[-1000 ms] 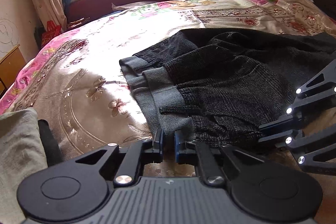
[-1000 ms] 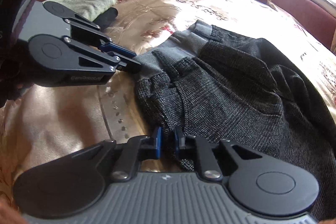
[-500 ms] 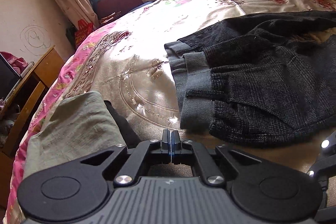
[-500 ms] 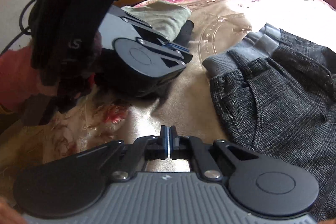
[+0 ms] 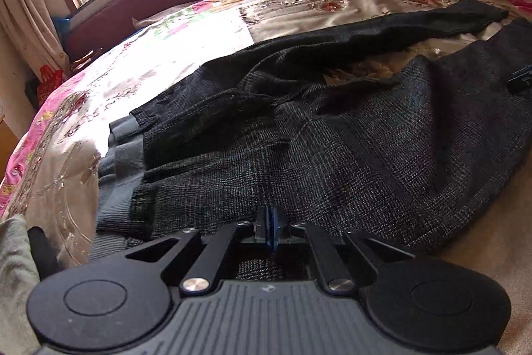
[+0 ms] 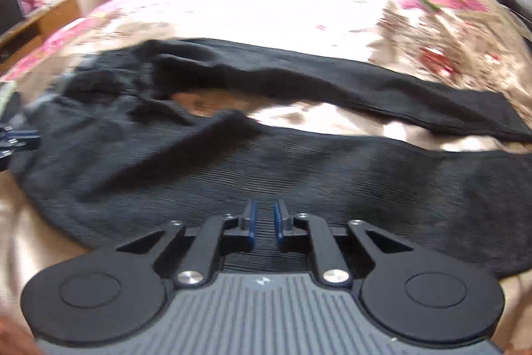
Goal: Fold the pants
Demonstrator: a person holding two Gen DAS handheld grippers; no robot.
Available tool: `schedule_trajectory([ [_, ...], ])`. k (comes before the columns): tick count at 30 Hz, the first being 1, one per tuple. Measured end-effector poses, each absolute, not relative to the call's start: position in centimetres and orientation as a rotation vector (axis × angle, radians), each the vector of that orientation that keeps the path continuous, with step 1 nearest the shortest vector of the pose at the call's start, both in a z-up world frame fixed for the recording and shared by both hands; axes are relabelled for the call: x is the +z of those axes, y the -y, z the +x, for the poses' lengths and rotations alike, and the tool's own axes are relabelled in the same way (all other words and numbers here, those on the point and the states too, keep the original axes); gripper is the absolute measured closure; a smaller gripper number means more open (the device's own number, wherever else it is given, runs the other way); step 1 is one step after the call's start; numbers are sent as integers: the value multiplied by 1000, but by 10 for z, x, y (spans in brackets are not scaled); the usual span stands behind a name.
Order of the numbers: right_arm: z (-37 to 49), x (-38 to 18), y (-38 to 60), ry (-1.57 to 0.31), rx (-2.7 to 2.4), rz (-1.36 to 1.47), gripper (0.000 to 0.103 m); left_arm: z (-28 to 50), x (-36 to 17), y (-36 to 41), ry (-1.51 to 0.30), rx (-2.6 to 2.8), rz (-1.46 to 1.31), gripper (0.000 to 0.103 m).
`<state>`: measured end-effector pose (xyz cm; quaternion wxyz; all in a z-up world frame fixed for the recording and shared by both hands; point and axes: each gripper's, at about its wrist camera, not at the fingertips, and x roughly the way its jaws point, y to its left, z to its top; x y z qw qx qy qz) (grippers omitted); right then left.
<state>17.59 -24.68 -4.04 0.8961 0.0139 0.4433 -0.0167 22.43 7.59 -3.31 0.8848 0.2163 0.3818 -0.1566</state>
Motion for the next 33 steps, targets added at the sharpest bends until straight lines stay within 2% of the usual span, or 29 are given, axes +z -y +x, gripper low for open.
schedule_trajectory([
  [3,181,-40,282,-968,-59,129,77,234,-33,-82,-824,-375,433,79],
  [6,198,-10,264,-944,42,34,73,246,-8,-96,-810,-399,415,79],
  [11,293,9,186,-905,319,-218,73,306,20,-135,-733,-290,439,70],
  [17,415,-1,131,-874,432,-409,64,398,13,-176,-747,-213,453,70],
  [21,465,-17,124,-935,460,-473,57,453,-4,-182,-781,-253,473,62],
  [24,489,-34,120,-969,492,-521,57,479,-16,-181,-802,-281,502,61],
  [25,495,-37,121,-981,518,-521,57,485,-20,-180,-815,-302,509,57],
  [27,503,-43,124,-985,547,-530,50,495,-28,-177,-845,-335,544,54],
  [29,510,-45,130,-990,559,-531,33,501,-32,-177,-844,-355,559,47],
  [33,522,-50,145,-1064,585,-416,32,513,-43,-168,-890,-368,566,43],
])
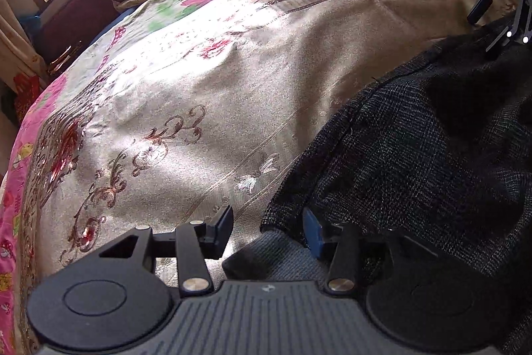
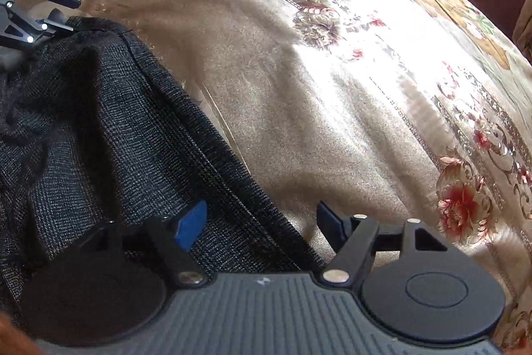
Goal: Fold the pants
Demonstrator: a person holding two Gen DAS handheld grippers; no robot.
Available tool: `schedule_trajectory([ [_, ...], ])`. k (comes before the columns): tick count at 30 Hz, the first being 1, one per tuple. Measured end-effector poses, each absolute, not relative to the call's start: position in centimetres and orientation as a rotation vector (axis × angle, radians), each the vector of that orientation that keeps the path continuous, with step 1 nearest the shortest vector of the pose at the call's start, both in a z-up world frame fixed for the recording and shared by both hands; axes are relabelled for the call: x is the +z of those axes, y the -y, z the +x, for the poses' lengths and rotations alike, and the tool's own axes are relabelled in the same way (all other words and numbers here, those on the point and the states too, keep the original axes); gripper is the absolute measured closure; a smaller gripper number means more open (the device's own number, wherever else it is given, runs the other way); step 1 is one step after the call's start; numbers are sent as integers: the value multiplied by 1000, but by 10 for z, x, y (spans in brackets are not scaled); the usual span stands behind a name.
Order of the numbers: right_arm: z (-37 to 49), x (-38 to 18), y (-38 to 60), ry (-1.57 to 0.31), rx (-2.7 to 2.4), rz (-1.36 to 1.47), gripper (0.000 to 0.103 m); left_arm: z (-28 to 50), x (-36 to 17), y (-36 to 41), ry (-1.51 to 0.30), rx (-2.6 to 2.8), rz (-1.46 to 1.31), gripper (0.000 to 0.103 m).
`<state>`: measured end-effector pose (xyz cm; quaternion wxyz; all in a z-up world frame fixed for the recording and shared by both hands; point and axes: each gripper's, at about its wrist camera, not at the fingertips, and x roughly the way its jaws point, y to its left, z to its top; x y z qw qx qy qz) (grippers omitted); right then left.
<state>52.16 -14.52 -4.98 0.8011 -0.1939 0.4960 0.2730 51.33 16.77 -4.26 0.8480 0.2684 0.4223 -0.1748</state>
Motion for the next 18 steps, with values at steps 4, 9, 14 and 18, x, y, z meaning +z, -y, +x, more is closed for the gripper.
schedule_trajectory([
  [4,503,-48,152,-1036,591,-366,55,506,-44,-163,-880,-364,587,56],
  [9,503,-40,156,-1068,529,-318,95,509,-39,-153,-903,-369,649,68],
  [14,487,-24,144,-1003,497,-391,98,495,-31,-146,-853,-333,729,75],
  [18,463,6,146,-910,477,-378,98,473,-10,-143,-783,-306,720,77],
])
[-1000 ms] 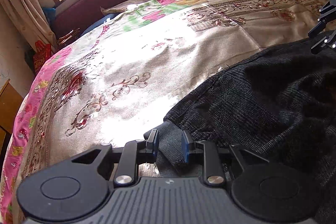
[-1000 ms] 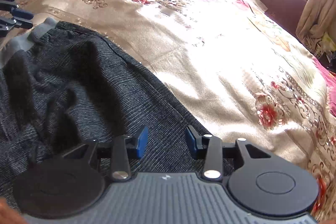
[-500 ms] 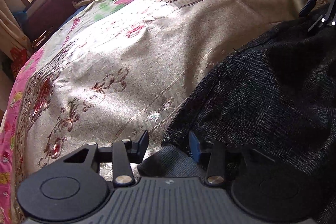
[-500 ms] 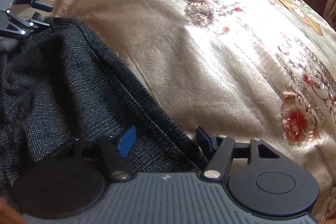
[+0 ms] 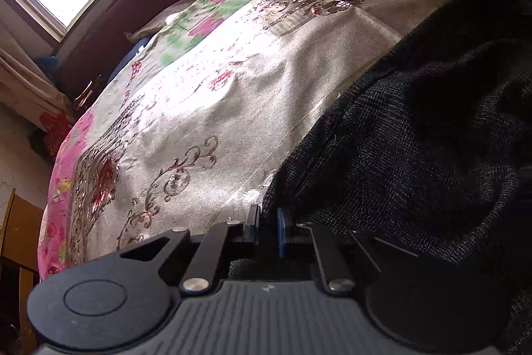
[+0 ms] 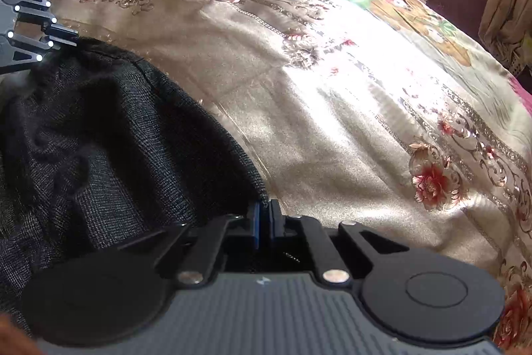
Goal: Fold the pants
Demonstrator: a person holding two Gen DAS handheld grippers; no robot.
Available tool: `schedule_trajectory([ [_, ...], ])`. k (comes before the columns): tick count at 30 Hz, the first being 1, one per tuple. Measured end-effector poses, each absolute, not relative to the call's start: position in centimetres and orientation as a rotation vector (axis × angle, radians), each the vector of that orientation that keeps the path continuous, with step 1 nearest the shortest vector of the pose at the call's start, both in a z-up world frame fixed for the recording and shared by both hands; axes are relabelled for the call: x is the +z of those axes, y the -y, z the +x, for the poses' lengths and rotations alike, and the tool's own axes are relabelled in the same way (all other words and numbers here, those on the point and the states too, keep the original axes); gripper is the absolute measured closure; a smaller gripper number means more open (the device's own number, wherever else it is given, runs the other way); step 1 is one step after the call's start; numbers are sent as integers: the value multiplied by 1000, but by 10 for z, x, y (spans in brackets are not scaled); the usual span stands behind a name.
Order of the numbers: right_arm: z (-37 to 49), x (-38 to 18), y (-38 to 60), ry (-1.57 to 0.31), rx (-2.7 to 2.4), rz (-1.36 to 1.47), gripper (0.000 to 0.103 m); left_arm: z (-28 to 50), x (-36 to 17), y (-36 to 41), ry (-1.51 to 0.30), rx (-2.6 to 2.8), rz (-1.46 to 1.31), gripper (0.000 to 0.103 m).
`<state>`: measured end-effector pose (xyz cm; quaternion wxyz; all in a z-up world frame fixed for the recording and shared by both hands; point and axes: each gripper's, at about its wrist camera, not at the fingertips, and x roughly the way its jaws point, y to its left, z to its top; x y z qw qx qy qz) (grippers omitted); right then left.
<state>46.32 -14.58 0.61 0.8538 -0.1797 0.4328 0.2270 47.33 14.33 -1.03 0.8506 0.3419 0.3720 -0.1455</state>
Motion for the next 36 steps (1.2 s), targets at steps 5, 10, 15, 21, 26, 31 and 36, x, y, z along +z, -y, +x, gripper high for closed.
schedule_trajectory([
  [5,399,53,153,-811,494,-352,98,412,31,-152,-690,-300,670,78],
  [10,292,94,160,-767,536,-317,98,313,59,-166,-654,-298,648,78],
  [15,196,64,148,-814,564,-342,98,217,34,-171,-679,-319,681,78],
  [21,157,-20,116,-873,529,-423,96,187,-23,-163,-693,-255,775,77],
  [26,151,-25,111,-877,485,-477,92,183,-30,-164,-677,-208,797,75],
  [31,147,-9,116,-842,462,-476,88,168,-18,-169,-638,-187,727,74],
  [36,147,-23,108,-902,440,-479,83,182,-28,-170,-677,-160,727,74],
])
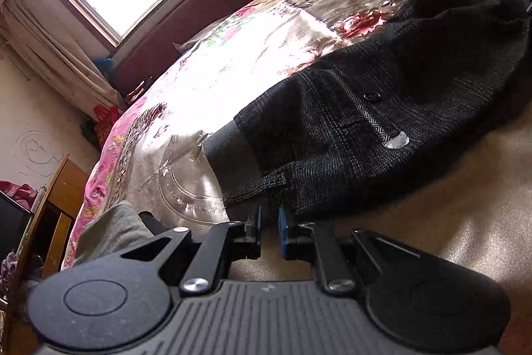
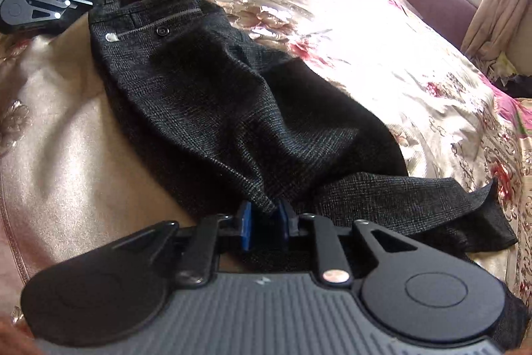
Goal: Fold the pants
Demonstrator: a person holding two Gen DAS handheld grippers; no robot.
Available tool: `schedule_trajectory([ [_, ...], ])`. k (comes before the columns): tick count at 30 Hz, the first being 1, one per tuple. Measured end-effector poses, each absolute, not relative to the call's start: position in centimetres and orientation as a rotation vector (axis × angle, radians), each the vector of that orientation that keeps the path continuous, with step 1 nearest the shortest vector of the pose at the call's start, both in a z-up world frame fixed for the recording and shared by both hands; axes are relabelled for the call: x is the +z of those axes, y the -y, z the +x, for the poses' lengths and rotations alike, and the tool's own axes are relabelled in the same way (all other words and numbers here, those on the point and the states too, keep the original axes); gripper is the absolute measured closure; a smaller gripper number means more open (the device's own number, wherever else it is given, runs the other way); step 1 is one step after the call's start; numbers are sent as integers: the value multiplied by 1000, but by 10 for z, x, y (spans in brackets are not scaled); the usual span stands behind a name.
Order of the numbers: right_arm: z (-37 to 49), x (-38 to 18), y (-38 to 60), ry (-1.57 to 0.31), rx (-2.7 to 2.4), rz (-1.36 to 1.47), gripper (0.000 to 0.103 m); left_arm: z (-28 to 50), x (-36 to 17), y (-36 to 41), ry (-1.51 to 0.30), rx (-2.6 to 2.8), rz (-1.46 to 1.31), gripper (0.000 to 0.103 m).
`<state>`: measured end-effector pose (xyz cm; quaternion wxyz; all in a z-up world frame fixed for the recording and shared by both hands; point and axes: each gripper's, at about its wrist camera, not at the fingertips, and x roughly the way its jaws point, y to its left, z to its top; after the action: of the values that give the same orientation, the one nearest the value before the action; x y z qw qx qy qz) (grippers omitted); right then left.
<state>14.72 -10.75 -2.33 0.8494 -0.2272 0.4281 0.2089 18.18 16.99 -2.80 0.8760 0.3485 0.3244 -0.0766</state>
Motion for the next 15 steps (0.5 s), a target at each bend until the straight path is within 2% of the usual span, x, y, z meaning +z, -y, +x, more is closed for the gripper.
schedule_trajectory([
  [3,142,-14,118,-897,414,-424,82,179,-34,-169,-699,-144,750,74],
  [9,146,28,176,-849,303,-263,73,149,6,-156,-629,-176,709,74],
  [15,206,36,265,-883,73,-61,70,148,27,-57,-536,-455,656,74],
])
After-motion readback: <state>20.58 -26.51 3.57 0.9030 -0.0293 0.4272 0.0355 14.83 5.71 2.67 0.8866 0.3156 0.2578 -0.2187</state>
